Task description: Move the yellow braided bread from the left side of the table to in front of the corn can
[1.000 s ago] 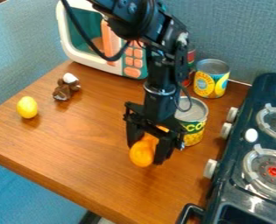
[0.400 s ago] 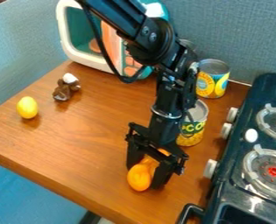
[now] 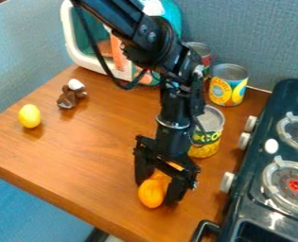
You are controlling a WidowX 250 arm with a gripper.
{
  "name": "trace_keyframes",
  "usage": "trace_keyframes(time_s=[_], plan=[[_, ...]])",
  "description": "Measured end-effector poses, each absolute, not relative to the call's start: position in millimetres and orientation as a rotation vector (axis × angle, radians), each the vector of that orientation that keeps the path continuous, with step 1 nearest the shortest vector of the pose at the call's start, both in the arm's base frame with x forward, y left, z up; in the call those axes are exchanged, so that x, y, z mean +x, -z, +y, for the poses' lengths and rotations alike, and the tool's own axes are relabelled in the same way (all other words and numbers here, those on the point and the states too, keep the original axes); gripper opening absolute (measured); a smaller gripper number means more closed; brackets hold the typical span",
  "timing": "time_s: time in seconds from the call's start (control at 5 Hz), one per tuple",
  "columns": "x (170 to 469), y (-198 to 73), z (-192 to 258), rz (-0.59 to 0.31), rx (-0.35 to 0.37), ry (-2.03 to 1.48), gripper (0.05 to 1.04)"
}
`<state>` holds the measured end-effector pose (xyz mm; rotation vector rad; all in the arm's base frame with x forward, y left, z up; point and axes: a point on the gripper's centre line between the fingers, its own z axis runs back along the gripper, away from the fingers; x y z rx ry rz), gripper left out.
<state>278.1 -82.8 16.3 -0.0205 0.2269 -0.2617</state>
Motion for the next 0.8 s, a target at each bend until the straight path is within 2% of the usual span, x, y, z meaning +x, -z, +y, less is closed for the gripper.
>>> trace_keyframes(time_s=[0.2, 0.4, 0.6, 0.8], plan=[[277.5, -59.4, -78.8, 0.083, -0.015, 0.252, 1.001], [273.3, -96.0, -72.2, -0.022, 0.009, 0.236, 1.001], [273.1, -106.5, -45.5, 0.015, 0.062, 0.171, 1.001], [282.1, -114.2, 3.5, 0.059, 0.145, 0.06, 1.001]])
